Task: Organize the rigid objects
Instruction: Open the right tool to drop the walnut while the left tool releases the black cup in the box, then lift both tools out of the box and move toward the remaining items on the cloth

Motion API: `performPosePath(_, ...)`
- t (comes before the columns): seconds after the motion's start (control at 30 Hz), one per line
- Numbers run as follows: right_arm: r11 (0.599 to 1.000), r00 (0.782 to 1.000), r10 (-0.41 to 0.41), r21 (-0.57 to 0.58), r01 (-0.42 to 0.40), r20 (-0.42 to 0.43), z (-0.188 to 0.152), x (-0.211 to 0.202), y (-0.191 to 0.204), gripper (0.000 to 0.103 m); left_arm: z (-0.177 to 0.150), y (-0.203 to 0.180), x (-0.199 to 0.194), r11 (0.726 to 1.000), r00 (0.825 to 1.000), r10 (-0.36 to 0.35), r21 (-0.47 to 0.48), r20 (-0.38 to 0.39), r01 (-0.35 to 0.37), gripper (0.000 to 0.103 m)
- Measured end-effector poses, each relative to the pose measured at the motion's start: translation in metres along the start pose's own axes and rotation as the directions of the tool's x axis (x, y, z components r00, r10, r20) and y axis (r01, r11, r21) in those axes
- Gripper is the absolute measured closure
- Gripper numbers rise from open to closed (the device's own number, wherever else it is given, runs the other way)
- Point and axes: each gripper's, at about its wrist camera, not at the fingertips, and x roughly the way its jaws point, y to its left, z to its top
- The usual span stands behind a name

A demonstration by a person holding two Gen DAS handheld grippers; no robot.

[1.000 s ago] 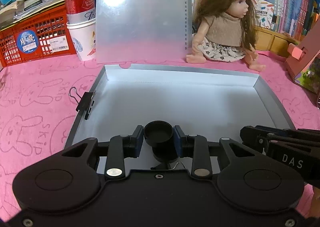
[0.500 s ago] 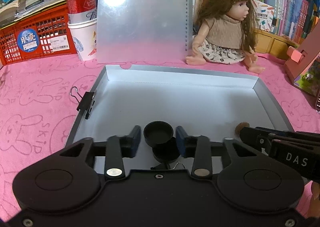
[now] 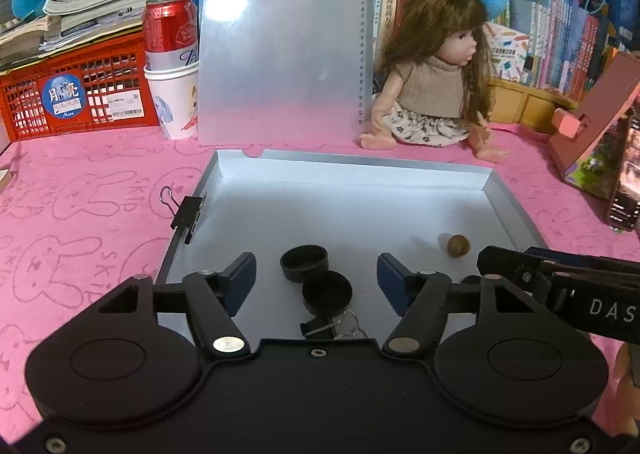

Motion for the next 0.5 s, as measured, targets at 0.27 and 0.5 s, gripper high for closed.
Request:
performPosePath(0.27,1.0,0.999,0.007,-0.027,-0.005,0.051,-0.006,-0.026,0.003,0.019,-0.01,0.002,-0.028,1.0,0.999,-0.025,0.008,0.035,0.024,0.028)
performPosePath(0.5,0.999,0.997,0.023,-0.044,-0.019,0.079,-0.014,-0.048,0.006,0.015,-0.022,0.002,-0.048,0.999,0.998,-0.042,0.034,0.052,0.04,0.024)
